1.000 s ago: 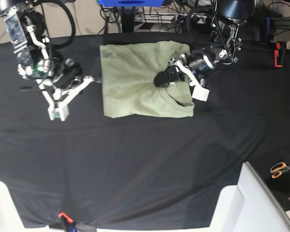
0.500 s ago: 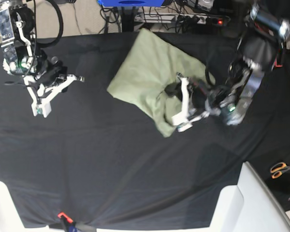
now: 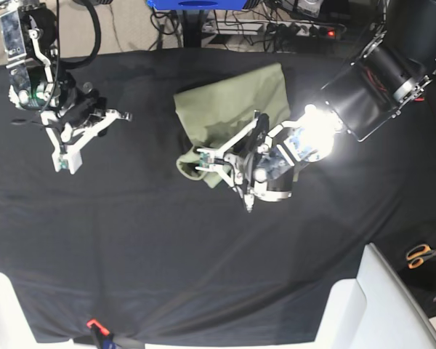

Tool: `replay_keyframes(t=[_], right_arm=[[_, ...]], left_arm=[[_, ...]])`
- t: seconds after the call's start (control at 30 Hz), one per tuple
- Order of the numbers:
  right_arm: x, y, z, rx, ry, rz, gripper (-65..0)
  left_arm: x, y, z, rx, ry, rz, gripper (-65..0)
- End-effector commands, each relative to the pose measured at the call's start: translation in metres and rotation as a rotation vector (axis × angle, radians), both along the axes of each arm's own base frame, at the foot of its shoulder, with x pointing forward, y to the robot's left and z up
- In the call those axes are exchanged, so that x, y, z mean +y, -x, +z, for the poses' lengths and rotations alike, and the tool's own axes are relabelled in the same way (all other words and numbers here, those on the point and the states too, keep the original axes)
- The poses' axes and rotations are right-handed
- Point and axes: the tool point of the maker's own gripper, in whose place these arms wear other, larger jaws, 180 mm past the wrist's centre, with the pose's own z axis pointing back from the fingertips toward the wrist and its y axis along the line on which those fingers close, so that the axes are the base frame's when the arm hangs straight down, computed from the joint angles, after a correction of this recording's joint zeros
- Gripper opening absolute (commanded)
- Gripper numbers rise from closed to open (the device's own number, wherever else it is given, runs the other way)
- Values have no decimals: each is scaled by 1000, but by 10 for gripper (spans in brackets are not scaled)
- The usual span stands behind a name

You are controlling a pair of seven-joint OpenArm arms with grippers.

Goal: Fold the T-shirt properly
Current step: 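Grasp the folded shirt with the left gripper and rotate it on the table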

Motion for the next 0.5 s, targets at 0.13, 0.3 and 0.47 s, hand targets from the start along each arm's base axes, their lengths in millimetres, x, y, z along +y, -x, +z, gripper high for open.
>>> replay_keyframes(t=[0.13,0.3,0.47], right_arm=[[-3,-9,8,-37,4,-1,-650],[-8,-4,-4,-2,12,-11,-650],[-22,-3,-11,19,22,-59,-650]], left_arm=[[-52,-14,11,-83,75,-77,-650],[-78,-14,11,-97,90,-106,-650],[-67,-15,-1,-64,56,-80,-650]])
